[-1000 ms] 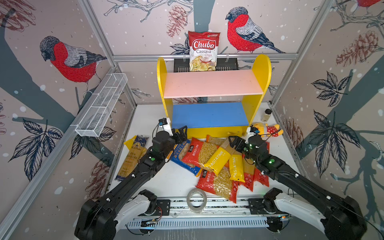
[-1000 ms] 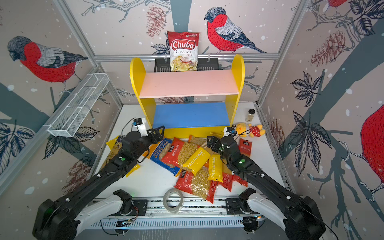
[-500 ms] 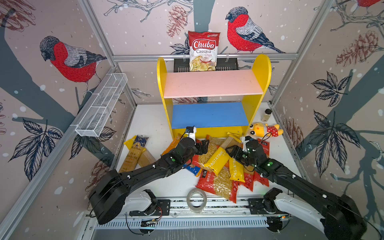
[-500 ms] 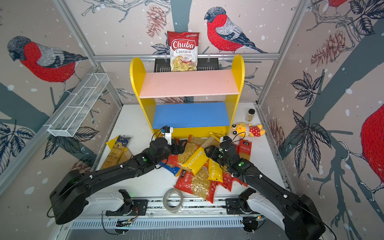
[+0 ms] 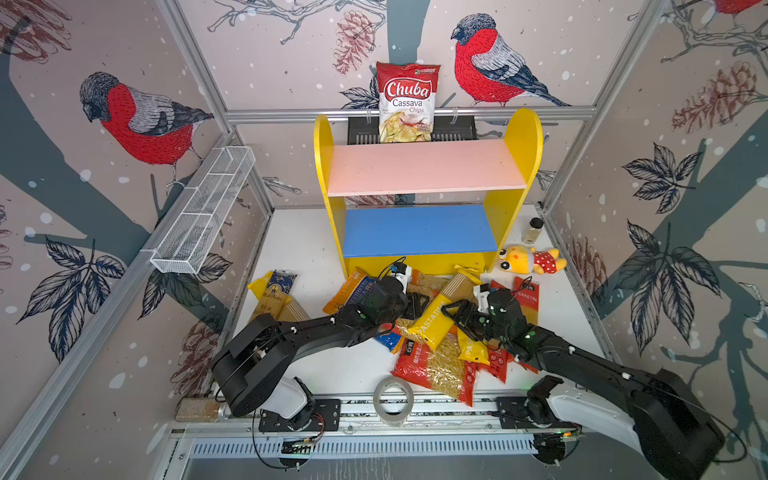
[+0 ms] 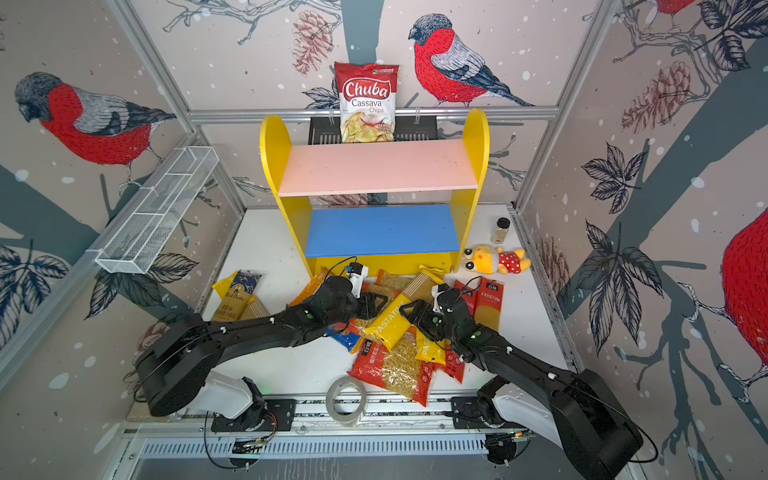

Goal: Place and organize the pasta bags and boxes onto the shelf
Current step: 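Reach both grippers down to the tan-and-yellow spaghetti package among the bags, then grasp the spaghetti package with both grippers and lift it toward the pink shelf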

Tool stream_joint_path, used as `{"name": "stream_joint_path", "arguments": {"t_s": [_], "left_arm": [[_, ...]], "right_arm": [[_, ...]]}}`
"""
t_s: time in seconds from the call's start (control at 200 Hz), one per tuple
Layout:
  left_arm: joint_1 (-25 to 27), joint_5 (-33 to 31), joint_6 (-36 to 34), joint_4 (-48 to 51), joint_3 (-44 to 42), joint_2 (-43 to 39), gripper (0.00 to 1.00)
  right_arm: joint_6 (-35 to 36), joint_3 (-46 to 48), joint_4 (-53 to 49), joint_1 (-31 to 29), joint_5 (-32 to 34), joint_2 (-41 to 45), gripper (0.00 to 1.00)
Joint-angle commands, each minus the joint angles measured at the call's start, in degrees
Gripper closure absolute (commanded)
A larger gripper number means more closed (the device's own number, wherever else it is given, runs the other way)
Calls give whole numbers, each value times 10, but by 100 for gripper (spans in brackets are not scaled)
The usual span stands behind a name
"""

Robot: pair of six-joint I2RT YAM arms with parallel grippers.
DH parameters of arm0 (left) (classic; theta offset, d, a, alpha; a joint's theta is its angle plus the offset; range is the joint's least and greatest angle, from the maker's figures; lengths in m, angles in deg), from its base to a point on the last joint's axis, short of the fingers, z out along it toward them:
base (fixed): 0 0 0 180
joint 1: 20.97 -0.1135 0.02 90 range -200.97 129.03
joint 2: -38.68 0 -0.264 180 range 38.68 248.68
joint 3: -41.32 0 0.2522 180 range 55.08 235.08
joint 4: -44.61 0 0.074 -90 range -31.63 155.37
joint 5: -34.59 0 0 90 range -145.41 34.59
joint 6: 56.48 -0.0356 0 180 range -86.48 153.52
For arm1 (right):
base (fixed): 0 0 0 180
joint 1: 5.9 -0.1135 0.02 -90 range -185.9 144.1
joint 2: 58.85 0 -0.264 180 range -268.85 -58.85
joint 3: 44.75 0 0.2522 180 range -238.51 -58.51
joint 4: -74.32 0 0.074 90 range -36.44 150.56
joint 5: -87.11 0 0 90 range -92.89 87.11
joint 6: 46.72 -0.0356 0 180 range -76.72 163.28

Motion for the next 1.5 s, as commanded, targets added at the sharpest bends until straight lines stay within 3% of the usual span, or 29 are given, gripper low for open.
{"name": "stream_joint_path", "arguments": {"t_s": [0.0,0.375,0.705,0.911,1.171,1.336,1.496], "left_arm": [[1,38,9,-45,3,19,57],[3,95,57,-125,-27,45,81],[-9,87,30,-62,-21,-17,79],[-60,105,18,-24,-30,-88,62],[-84,128,15,-27,-40,-155,29],[-125,189,76,-109,-61,-166,12],[-132,225,105,-157,-66,-153,8]], "right_arm": [[-9,7,78,-1,-5,1,30],[-16,35,179,20,0,-33,53],[11,41,205,25,-9,0,81],[41,23,205,25,-25,29,92],[93,-28,193,0,-62,61,97],[123,-74,212,-36,-71,65,97],[134,-112,240,-61,-82,51,98]]}}
